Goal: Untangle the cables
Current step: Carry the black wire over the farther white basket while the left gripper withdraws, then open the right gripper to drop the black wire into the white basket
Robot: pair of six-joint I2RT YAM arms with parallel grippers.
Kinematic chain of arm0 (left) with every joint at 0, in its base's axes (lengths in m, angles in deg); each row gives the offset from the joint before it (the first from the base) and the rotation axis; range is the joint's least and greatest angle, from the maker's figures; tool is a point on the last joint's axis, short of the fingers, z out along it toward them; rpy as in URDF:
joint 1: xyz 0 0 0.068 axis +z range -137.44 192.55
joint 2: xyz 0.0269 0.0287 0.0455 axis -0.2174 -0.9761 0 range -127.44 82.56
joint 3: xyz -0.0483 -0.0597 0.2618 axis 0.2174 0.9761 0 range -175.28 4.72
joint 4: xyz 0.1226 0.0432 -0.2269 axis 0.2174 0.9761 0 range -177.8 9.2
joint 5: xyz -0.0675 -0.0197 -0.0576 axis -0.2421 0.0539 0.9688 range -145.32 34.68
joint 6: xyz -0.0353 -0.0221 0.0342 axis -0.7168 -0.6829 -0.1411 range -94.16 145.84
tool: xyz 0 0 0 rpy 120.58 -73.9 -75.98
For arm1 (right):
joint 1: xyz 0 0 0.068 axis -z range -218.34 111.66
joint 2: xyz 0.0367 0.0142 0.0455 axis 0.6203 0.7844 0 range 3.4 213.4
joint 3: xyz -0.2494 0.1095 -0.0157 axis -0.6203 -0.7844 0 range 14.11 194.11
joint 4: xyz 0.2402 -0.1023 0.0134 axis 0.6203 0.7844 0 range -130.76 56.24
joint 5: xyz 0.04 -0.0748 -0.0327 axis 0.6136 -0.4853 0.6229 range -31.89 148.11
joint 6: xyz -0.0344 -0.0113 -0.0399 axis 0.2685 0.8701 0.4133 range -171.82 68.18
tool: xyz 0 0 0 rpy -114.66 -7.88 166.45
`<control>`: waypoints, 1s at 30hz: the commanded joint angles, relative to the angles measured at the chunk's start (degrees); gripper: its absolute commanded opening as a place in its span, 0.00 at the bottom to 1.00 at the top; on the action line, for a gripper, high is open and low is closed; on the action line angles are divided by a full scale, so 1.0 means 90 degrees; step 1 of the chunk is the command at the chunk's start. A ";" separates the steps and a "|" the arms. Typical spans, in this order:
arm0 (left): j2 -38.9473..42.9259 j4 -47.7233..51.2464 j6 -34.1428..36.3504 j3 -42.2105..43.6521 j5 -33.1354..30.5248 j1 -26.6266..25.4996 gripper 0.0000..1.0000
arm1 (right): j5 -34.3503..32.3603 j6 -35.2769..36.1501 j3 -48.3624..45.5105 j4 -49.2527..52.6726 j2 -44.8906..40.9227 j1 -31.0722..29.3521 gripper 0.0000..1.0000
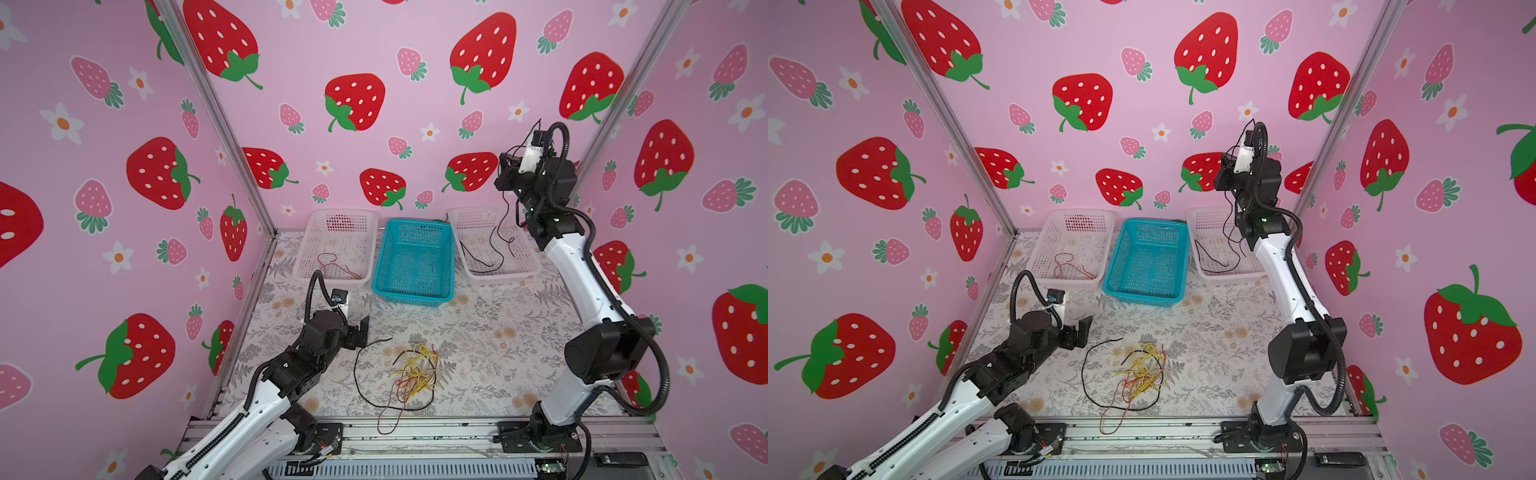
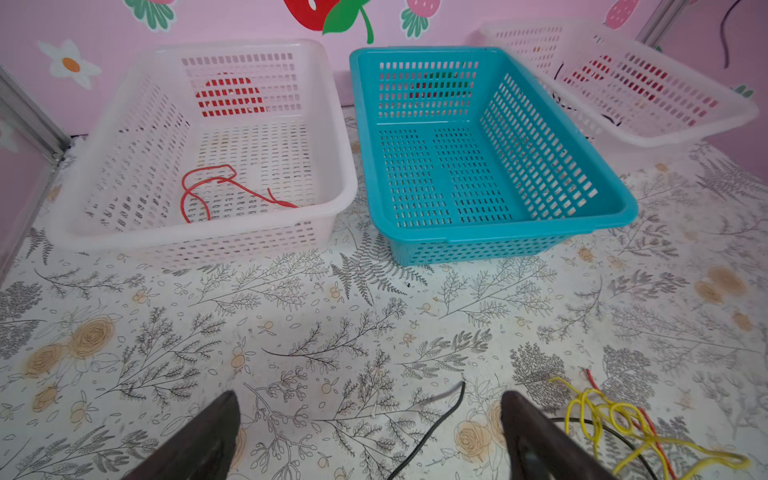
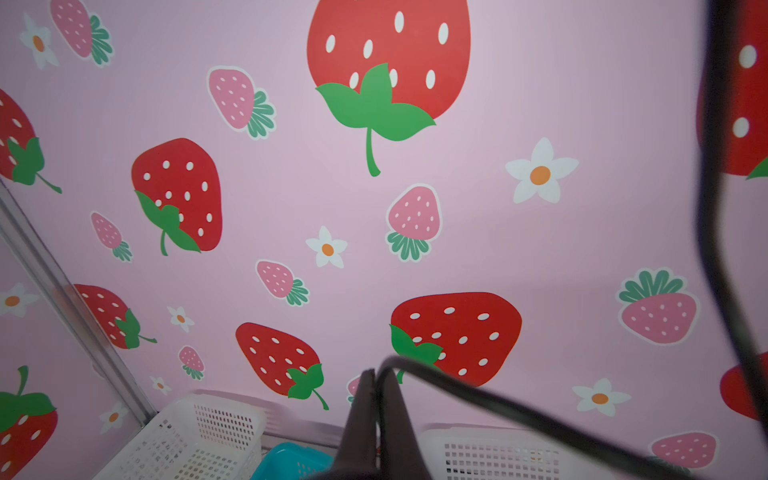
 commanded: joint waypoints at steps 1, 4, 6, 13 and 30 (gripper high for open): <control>0.0096 -0.0270 0.0258 -0.0009 -0.0415 0.0025 0.99 | 0.0239 -0.0240 0.0121 -0.0549 0.0345 0.0252 0.00; 0.0125 -0.0355 0.0259 0.0056 -0.0425 0.0025 0.99 | 0.0337 -0.0249 0.0028 -0.0872 0.0643 0.0301 0.00; 0.0148 -0.0436 0.0295 0.0126 -0.0363 0.0016 0.99 | 0.0378 -0.0239 -0.0084 -0.0931 0.0798 0.0305 0.00; 0.0146 -0.0454 0.0396 0.0148 -0.0377 0.0006 0.99 | -0.0044 -0.0861 -0.1791 -0.1667 0.0716 0.0303 0.00; 0.0155 -0.0445 0.0405 0.0159 -0.0187 -0.0005 0.99 | -0.0280 -0.1364 -0.1715 0.0718 0.0776 0.0302 0.39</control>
